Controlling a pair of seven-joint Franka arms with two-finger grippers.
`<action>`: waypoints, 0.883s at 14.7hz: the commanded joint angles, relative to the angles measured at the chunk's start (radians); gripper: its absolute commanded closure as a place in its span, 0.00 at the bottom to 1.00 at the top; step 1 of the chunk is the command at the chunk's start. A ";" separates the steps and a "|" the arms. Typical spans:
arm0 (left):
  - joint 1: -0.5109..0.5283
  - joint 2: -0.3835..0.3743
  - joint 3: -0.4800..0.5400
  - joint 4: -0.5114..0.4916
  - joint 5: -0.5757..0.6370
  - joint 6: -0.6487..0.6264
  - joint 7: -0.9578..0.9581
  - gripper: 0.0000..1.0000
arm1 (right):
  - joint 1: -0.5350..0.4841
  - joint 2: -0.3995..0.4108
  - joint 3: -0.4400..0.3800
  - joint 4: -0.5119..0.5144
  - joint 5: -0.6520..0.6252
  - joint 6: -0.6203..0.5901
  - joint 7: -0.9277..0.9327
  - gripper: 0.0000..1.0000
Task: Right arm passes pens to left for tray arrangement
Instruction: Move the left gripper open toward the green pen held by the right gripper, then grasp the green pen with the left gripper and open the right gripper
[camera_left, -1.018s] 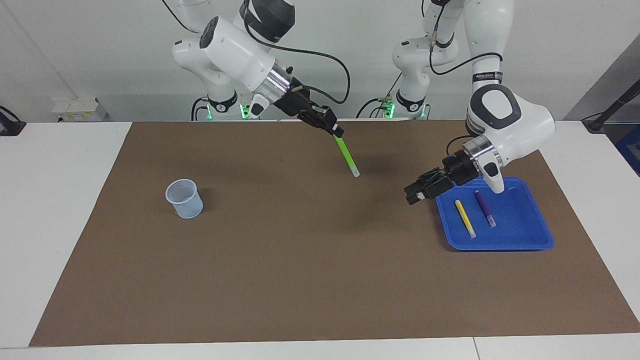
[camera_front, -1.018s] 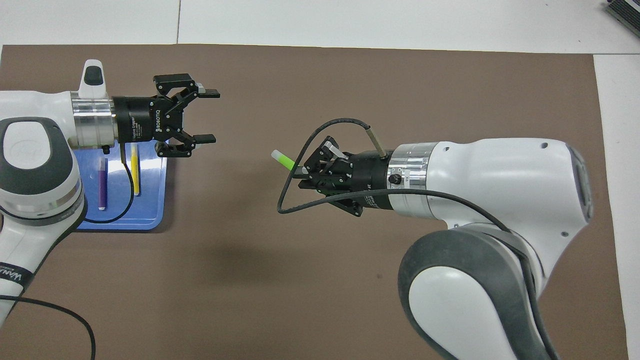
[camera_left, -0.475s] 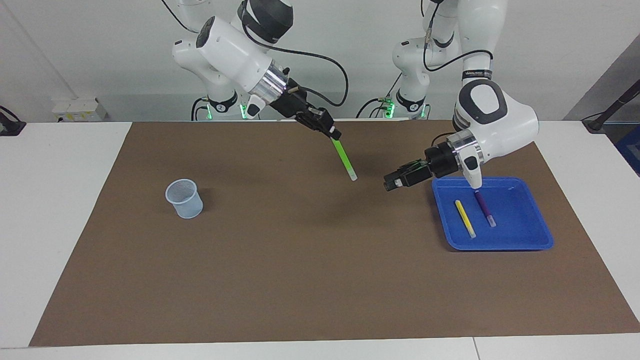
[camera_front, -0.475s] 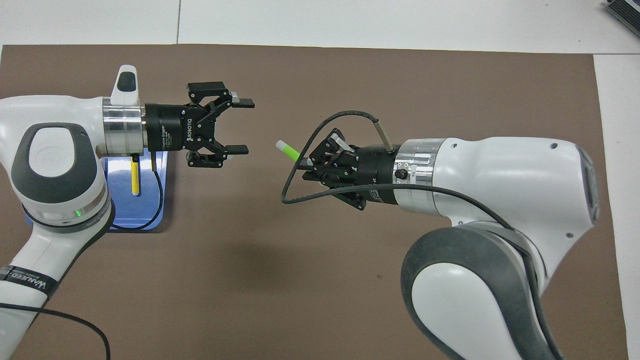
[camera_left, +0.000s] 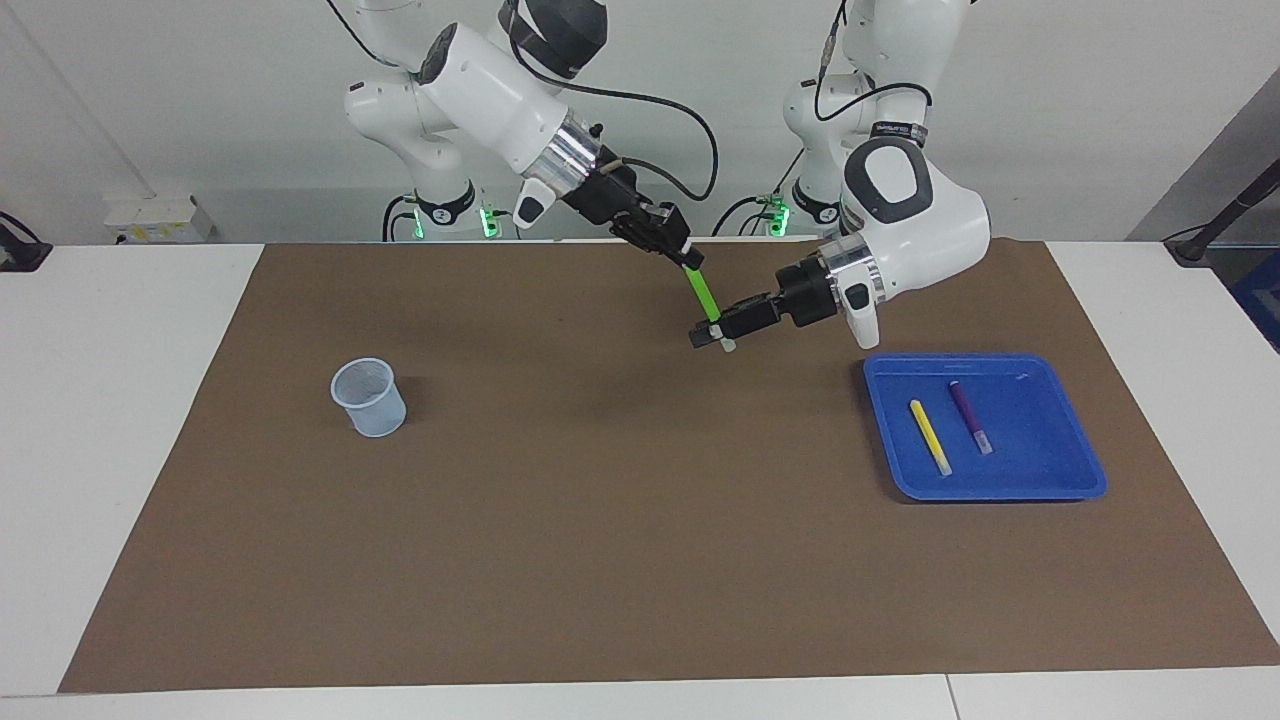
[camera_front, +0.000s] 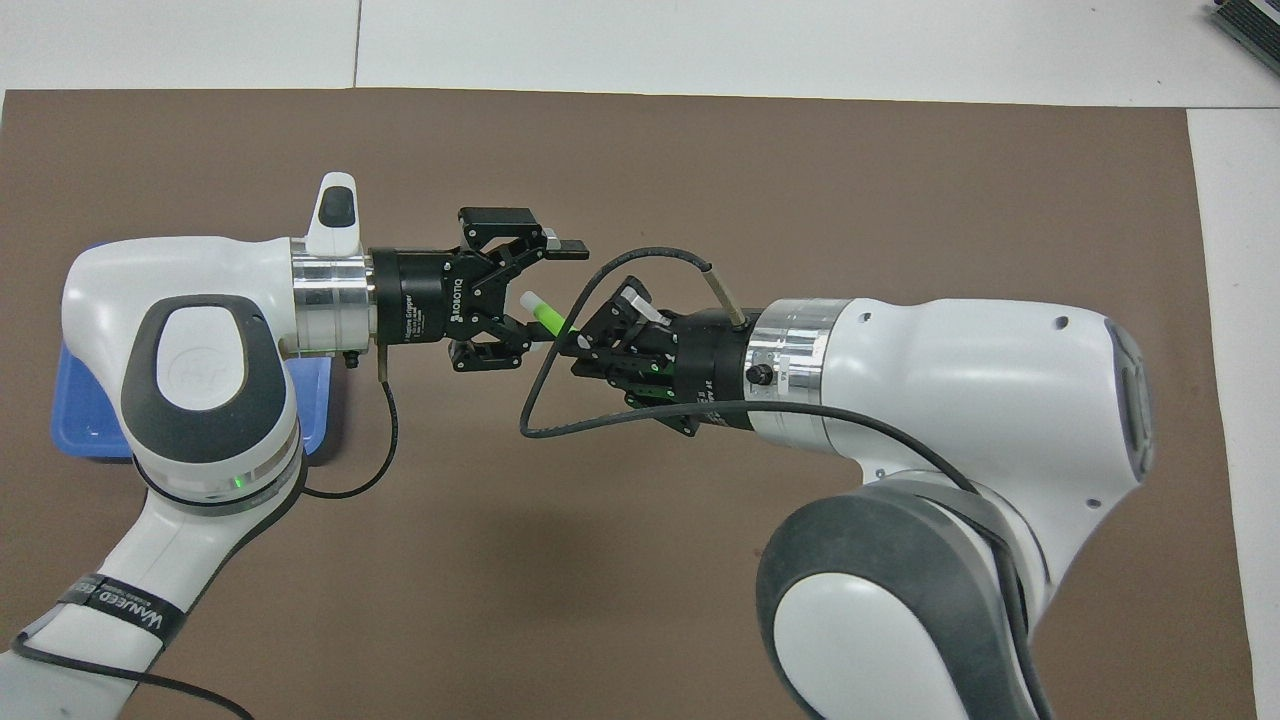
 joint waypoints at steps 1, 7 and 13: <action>0.004 -0.033 0.016 -0.030 -0.024 0.004 0.023 0.24 | -0.001 -0.011 0.003 -0.017 0.029 0.024 0.000 1.00; 0.024 -0.039 0.019 -0.021 -0.018 -0.039 0.021 0.53 | -0.001 -0.010 0.002 -0.016 0.029 0.025 0.000 1.00; 0.037 -0.042 0.019 -0.021 -0.010 -0.045 0.016 0.94 | -0.001 -0.008 0.003 -0.014 0.029 0.027 -0.002 1.00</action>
